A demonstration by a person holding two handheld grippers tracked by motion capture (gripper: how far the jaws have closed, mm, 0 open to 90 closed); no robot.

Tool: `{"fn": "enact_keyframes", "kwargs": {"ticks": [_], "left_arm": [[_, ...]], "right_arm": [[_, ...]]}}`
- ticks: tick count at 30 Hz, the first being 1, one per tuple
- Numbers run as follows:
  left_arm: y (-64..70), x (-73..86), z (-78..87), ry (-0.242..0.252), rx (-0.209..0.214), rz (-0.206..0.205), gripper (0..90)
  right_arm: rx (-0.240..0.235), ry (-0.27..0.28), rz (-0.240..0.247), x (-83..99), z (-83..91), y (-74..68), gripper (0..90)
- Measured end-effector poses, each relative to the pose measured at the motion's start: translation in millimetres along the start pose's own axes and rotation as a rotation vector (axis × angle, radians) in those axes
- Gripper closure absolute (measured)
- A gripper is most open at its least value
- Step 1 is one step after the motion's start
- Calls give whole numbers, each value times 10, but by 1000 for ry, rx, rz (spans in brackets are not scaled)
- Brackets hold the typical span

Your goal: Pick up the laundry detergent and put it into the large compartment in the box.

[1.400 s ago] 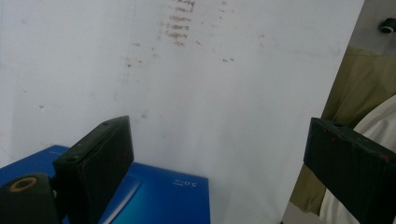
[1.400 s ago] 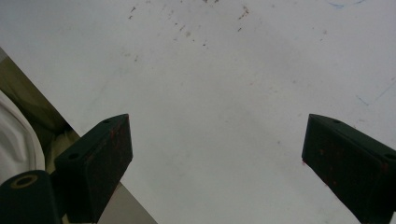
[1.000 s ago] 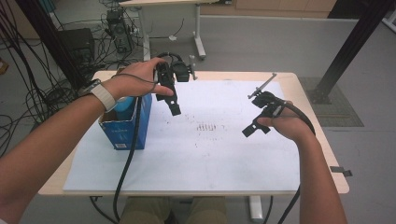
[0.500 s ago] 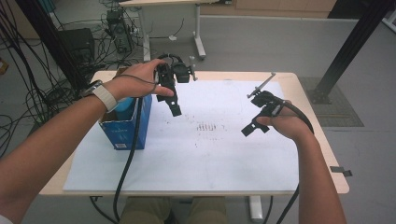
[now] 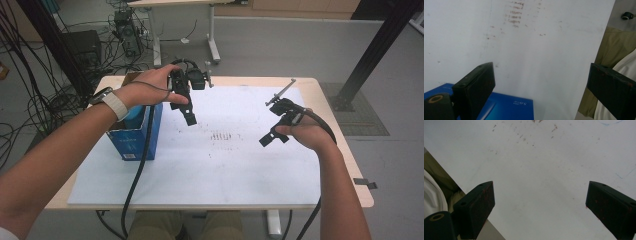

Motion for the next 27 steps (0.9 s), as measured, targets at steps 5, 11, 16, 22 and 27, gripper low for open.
{"fn": "enact_keyframes", "kwargs": {"ticks": [5,11,16,22,27], "left_arm": [[3,5,8,0,-1,2,83],[17,9,6,7,0,7,83],[12,15,5,7,0,10,83],[0,24,-5,4,3,10,83],[-12,31,-13,6,4,13,83]], "right_arm": [[3,5,1,26,17,-9,82],[5,4,-5,51,22,-15,83],[7,7,1,37,35,-20,83],[4,4,-2,38,24,-23,82],[3,3,1,38,14,-16,82]]}}
Point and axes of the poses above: each handheld gripper's, and its own axes: z roughly backward along the jaws, x roughly out of its underside, y roughly to its right, the point moved 10 cm from there along -z, roughly forward along the jaws, and after that the axes turned 9 degrees about z, right-handed, at the moved point
